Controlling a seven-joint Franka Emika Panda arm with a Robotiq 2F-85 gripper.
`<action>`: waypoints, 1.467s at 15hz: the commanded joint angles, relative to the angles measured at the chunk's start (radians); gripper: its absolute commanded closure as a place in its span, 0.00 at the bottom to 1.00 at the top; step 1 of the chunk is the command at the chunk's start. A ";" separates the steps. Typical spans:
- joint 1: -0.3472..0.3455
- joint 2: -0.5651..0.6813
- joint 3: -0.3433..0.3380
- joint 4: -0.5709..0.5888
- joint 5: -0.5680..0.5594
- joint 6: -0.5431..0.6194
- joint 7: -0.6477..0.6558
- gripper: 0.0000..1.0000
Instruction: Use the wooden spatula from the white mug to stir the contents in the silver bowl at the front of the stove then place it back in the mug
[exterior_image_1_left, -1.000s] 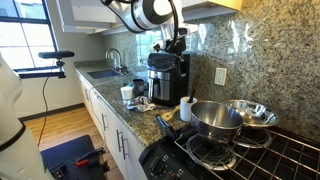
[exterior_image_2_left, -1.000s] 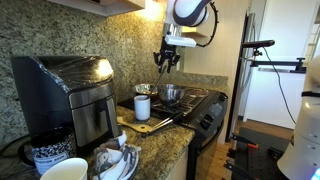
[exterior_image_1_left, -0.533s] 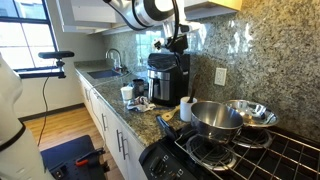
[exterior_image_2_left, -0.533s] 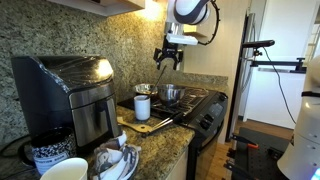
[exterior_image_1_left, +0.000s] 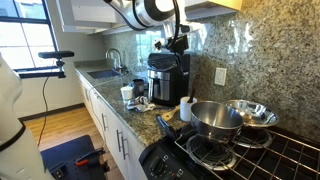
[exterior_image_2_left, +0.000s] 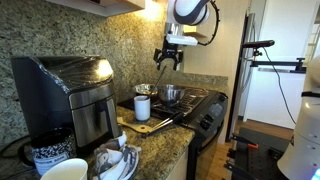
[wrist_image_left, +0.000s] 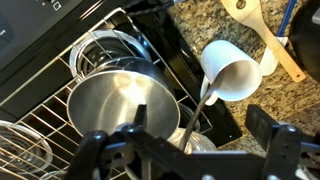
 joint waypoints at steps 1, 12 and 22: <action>-0.003 -0.003 0.002 -0.001 -0.007 0.006 0.010 0.00; -0.027 0.030 -0.003 0.011 -0.067 0.080 0.078 0.00; -0.022 0.101 -0.019 0.027 -0.178 0.148 0.200 0.00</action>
